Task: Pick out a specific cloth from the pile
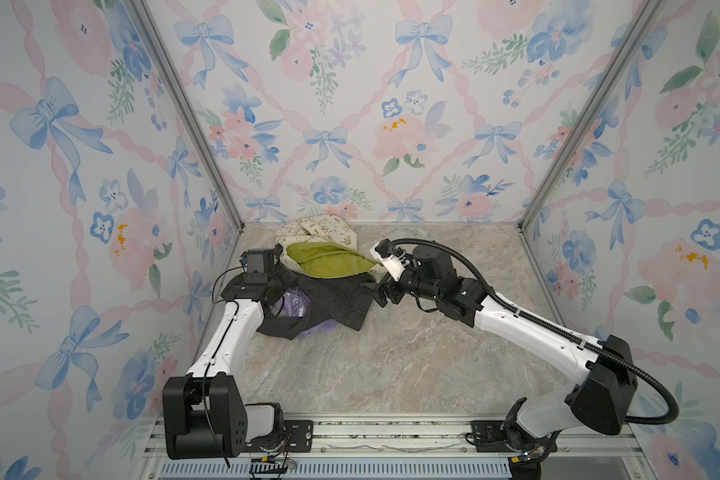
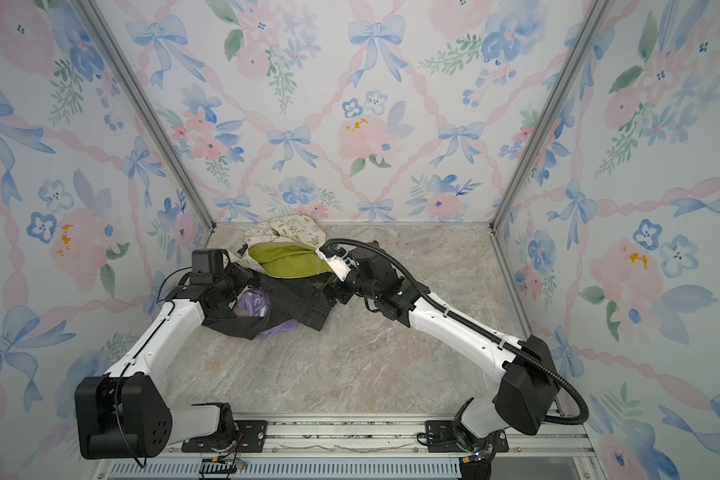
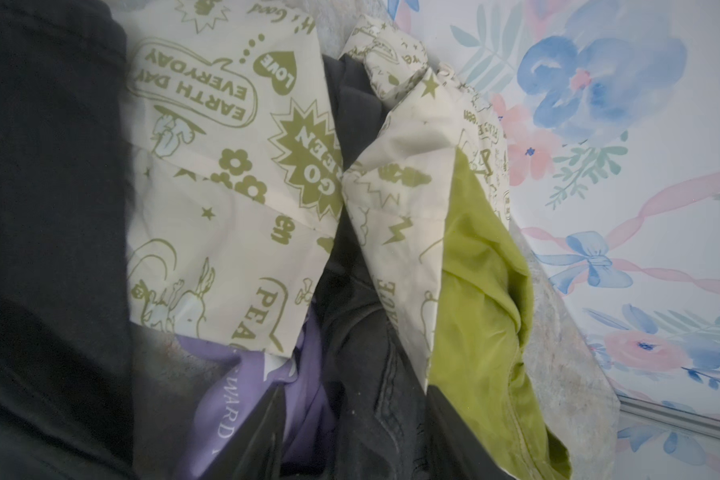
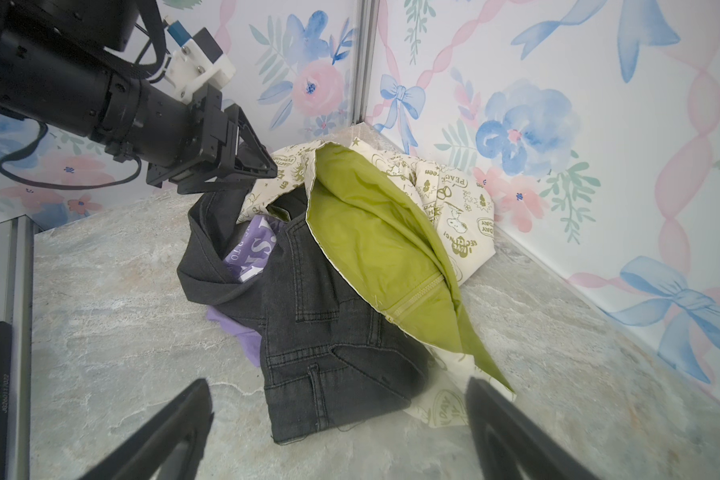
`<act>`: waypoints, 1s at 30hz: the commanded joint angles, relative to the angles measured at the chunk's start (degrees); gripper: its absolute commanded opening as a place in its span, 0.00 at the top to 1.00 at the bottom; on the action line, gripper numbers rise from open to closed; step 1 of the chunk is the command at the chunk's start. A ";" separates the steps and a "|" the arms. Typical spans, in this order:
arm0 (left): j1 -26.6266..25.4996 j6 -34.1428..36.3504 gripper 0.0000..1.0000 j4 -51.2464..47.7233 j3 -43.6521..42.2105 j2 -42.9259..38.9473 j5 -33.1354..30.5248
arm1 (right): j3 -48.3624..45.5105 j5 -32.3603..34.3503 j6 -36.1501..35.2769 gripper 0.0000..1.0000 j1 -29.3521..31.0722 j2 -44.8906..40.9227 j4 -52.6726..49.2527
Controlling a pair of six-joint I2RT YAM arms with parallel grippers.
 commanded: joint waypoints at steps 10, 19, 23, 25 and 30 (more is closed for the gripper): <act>0.22 4.50 0.44 -0.54 -4.01 6.30 1.67 | -1.03 0.24 0.21 0.03 0.73 -1.80 0.02; 0.19 7.40 0.71 -0.57 -1.67 13.76 1.94 | -1.03 0.70 0.21 0.03 0.73 -2.07 -0.69; 0.17 7.28 0.95 -0.51 -1.02 14.00 2.19 | -1.21 1.18 0.21 0.03 0.81 -2.20 -0.79; 0.08 7.13 1.00 -0.51 -0.25 13.34 2.14 | -1.21 1.22 0.12 0.03 0.79 -1.98 -0.77; 0.01 6.62 1.00 -0.55 2.70 11.22 2.55 | -0.51 0.98 0.21 0.03 0.82 -1.03 -0.73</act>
